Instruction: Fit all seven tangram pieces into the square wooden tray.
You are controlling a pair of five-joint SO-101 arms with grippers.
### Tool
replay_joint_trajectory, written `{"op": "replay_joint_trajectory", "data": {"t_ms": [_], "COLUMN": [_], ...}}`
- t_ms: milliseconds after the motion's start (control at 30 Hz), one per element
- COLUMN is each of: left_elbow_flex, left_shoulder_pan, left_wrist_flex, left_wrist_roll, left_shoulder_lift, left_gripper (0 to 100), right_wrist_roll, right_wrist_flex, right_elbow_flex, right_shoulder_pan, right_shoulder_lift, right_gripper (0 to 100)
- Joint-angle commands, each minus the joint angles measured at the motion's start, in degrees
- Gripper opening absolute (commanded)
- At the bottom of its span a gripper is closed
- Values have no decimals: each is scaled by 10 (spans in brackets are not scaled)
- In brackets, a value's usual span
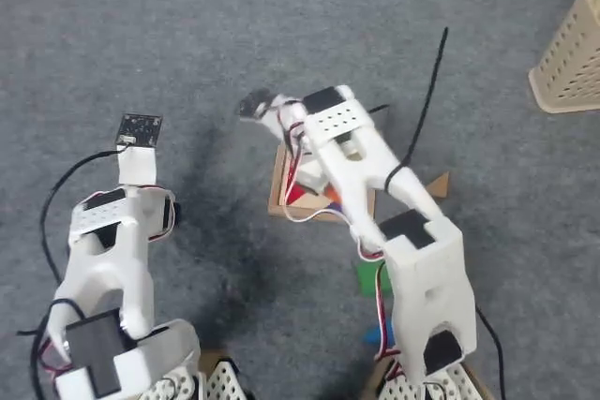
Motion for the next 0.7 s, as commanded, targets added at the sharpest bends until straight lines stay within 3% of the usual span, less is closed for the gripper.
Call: {"op": "replay_joint_trajectory", "data": {"t_ms": [0, 400, 667], "left_elbow_flex": [-1, -1, -1], "left_shoulder_pan": [2, 2, 2], "left_wrist_flex": [-10, -10, -10], "left_wrist_roll": [-5, -5, -5], "left_shoulder_lift": [-31, -31, -31], "left_gripper": [177, 177, 177], "right_wrist_roll": [-100, -332, -421], "right_wrist_flex": [-22, -25, -6], "right_elbow_flex": [-18, -70, -71], "right_shoulder_pan": [45, 129, 117], "right_shoulder_lift": [-7, -1, -1], "right_gripper": [67, 55, 60]}}
